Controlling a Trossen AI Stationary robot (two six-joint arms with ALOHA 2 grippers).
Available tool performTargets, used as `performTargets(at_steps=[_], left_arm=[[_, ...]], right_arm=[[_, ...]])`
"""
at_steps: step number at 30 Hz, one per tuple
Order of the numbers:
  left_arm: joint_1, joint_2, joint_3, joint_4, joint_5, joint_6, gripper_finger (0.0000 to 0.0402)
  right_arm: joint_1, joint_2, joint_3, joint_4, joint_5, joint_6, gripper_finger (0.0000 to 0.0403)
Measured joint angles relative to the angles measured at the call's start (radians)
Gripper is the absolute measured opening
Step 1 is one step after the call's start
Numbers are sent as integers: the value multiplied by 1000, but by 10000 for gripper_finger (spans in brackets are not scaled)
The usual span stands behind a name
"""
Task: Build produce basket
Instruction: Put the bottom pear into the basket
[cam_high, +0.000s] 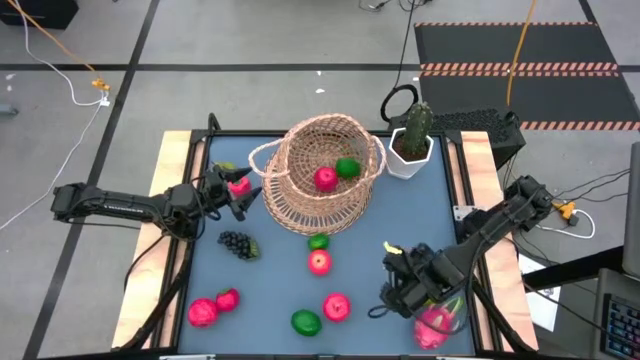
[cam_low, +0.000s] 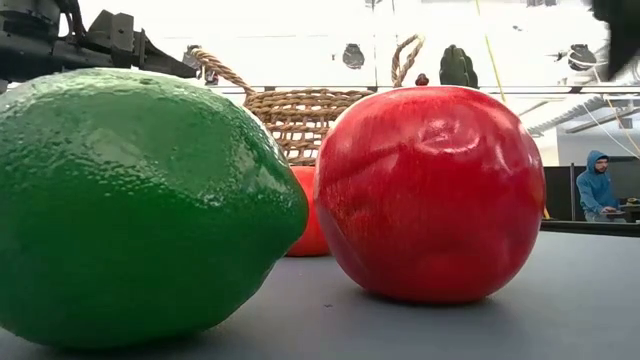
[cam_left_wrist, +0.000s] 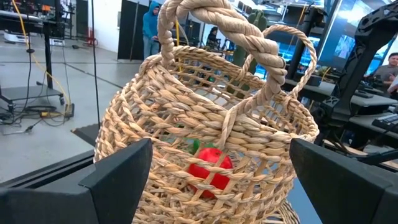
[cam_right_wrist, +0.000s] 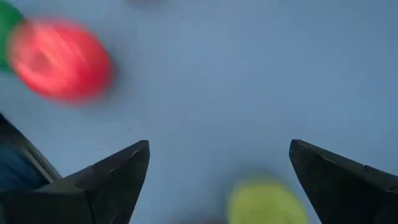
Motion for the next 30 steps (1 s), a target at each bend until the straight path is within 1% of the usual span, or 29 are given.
performTargets(at_steps=[2,4,7,10,13,18,22,26,30], left_arm=[[0,0,0,1,0,0,381],[0,0,0,2,0,0,381],[0,0,0,3,-6,0,381],[0,0,0,11,-7,-1,381],[0,0,0,11,-7,1,381],[0,0,0,3,-7,-6,381],[0,0,0,1,-7,-11,381],[0,0,0,1,-7,-18,381],[0,0,0,2,-7,-26,381]], right_arm=[[15,0,0,-63,-75,23,380],[27,-1,0,-108,-120,28,379],[36,-3,0,-170,-150,45,374],[40,-3,0,-213,-182,75,356],[43,-4,0,-223,-209,87,321],[40,-4,0,-219,-282,124,244],[38,-4,0,-217,-288,129,188],[38,-1,0,-211,-287,135,147],[47,-1,-30,-192,-287,132,122]])
